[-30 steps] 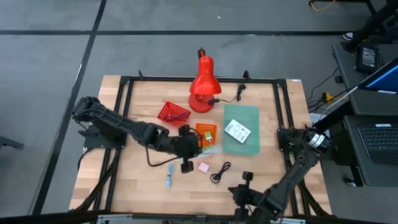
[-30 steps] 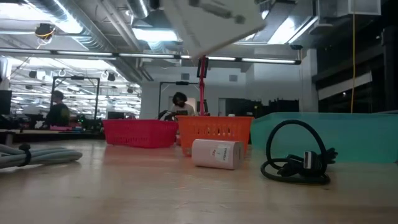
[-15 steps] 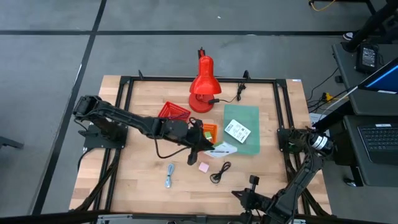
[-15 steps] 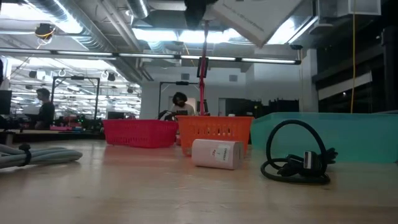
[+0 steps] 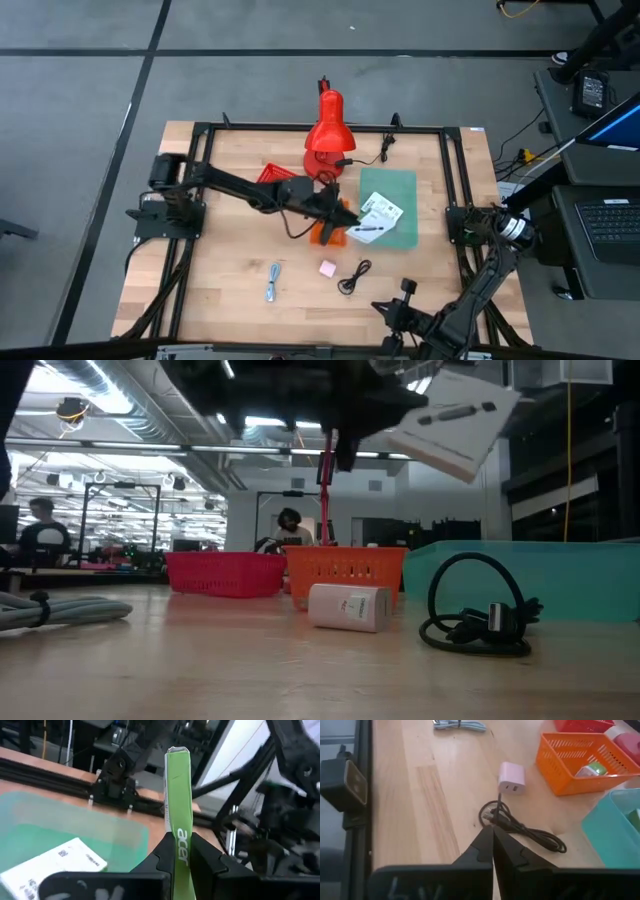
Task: Pick and place items into bin
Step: Put the white card reader box into the light blue bin, then put the black USB cable into the red bin
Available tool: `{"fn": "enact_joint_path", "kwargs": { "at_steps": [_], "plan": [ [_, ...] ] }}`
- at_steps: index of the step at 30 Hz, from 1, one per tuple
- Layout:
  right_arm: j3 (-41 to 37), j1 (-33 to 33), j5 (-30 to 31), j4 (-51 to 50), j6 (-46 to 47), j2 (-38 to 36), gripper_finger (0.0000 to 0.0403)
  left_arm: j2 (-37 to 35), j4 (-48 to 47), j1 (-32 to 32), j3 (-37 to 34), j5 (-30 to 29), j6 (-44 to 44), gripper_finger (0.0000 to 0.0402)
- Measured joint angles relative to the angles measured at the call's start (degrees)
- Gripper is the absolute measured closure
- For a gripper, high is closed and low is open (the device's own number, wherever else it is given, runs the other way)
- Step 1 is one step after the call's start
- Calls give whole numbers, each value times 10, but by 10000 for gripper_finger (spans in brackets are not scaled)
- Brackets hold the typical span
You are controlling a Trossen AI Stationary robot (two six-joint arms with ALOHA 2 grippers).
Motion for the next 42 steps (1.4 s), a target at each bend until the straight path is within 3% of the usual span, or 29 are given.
{"fn": "enact_joint_path", "kwargs": {
  "at_steps": [3,14,25,42],
  "plan": [
    [0,-3,0,-8,-1,0,403,27,41,23,5,4,-23,374],
    [0,-21,0,-52,0,0,403,120,47,66,70,4,-73,374],
    [0,-27,-4,-99,1,0,403,150,10,90,102,-2,-94,368],
    [0,-35,-5,-131,-2,0,403,158,20,96,102,0,-103,286]
  ]
}}
